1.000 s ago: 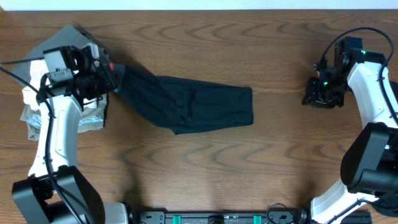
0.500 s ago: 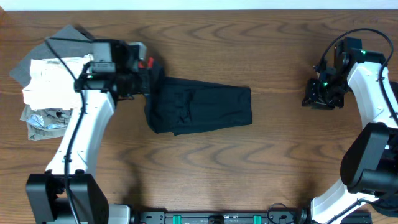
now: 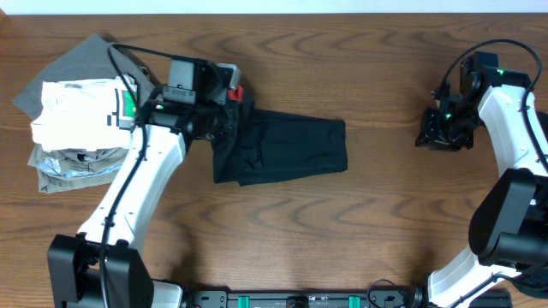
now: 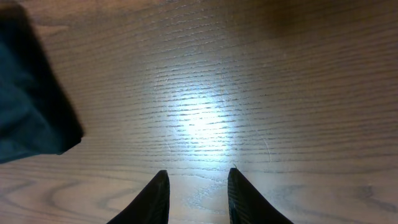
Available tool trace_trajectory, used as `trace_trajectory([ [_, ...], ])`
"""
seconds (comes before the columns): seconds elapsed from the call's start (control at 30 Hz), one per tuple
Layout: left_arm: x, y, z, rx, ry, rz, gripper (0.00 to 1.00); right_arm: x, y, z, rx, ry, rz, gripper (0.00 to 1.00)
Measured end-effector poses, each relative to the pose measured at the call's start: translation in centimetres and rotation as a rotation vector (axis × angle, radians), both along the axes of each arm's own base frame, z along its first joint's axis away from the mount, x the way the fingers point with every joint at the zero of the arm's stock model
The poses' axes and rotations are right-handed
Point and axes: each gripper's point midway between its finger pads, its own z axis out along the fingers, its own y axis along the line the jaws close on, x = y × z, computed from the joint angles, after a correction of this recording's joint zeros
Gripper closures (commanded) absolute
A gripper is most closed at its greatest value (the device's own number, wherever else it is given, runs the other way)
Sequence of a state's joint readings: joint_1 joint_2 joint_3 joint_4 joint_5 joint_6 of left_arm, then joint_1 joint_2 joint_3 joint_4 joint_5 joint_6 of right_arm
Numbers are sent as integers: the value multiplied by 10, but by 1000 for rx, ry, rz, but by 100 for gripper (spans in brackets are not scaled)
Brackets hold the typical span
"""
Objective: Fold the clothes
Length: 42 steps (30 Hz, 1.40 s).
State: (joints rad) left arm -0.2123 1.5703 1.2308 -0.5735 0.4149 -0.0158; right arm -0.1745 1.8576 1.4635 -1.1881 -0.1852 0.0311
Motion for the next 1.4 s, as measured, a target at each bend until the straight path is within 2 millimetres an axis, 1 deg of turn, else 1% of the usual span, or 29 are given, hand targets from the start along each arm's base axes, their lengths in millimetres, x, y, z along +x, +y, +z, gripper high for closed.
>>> trace_trajectory([
  [0.13,-7,-23,11,-15,-32,-50,94,0,0,0,0,0,0,70],
  [0.27,-7,-47,24,-40,-92,-96,94,-1,0,0,1,3,0,70],
  [0.37,-6,-60,31,-57,-125,-114,94,-2,0,0,1,7,0,70],
  [0.7,-25,-98,32,-56,-134,-191,94,-4,1,0,3,15,0,70],
  [0.9,-33,-118,36,-57,-164,-236,94,-6,1,0,4,23,0,70],
  [1.0,-38,-127,32,-57,-161,-259,94,-7,1,0,5,27,0,69],
  [1.1,-40,-134,21,-48,-139,-277,94,-7,1,0,5,29,0,70],
  [1.27,-38,-147,1,-36,-112,-295,94,-7,1,0,5,30,0,70],
  [1.4,-42,-159,-7,-35,-111,-321,93,-7,1,0,5,30,0,70],
])
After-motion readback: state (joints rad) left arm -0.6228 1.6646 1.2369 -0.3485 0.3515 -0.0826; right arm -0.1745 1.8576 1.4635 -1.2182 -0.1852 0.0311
